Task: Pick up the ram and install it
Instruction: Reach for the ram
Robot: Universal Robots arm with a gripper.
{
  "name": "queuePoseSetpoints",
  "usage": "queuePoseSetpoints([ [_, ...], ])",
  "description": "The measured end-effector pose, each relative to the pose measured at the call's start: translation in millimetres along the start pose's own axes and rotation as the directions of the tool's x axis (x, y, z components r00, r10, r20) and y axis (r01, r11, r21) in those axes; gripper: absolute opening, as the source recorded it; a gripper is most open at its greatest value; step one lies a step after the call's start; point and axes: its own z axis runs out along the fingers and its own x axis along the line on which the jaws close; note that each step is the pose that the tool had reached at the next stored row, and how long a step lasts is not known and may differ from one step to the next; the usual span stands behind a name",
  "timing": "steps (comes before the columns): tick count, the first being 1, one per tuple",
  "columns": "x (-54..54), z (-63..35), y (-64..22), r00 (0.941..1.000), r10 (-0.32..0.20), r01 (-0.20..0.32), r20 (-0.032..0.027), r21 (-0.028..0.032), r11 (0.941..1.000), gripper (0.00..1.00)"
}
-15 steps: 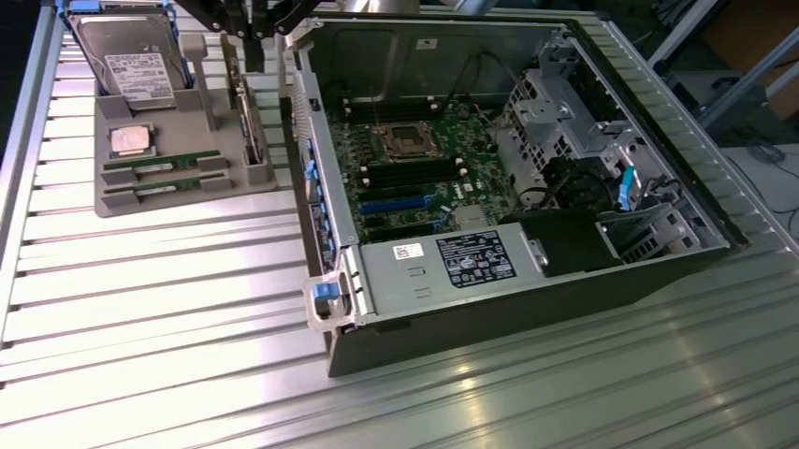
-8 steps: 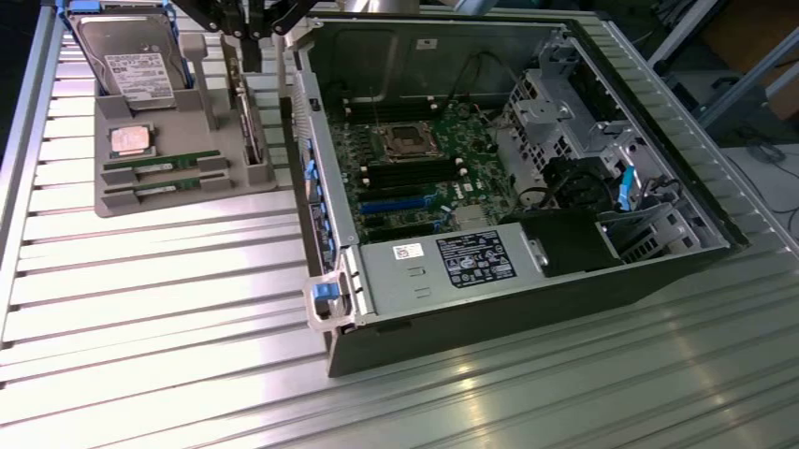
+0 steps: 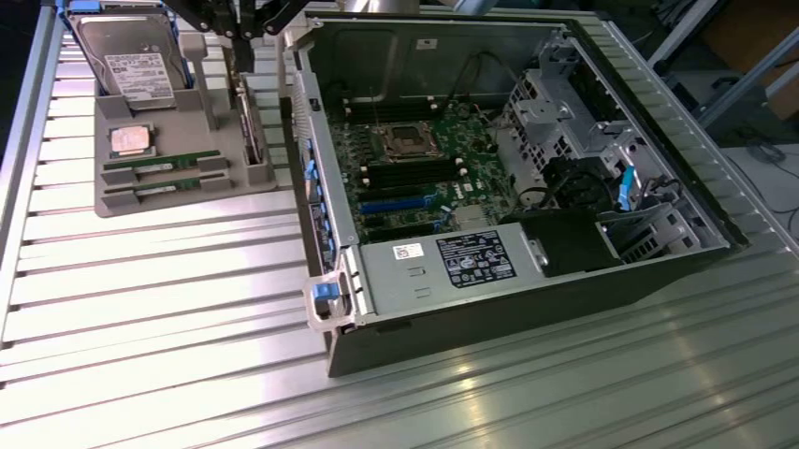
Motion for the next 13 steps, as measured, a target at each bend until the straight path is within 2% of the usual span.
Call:
queuePoseSetpoints([
  [13,14.9,-0.4,-1.1,1.0000,0.000,0.000,0.0000,0.0000,1.0000,0.10],
])
